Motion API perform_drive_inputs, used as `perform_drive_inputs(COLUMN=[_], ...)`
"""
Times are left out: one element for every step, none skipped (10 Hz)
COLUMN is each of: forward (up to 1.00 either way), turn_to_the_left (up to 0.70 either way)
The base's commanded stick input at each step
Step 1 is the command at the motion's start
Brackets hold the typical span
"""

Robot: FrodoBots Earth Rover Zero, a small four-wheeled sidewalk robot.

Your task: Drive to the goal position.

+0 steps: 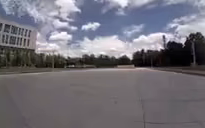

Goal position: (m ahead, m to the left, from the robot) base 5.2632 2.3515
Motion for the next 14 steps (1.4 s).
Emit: perform_drive_inputs(forward=[0.7,0.7,0.7,0.7,0.7,0.7,0.7,0.7,0.7,0.7,0.7,0.7,0.7,0.7], turn_to_the_left=[0.14,0.09,0.1,0.1,0.02,0.0,0.02,0.07,0.02,0.02,0.04,0.03,0.01,0.05])
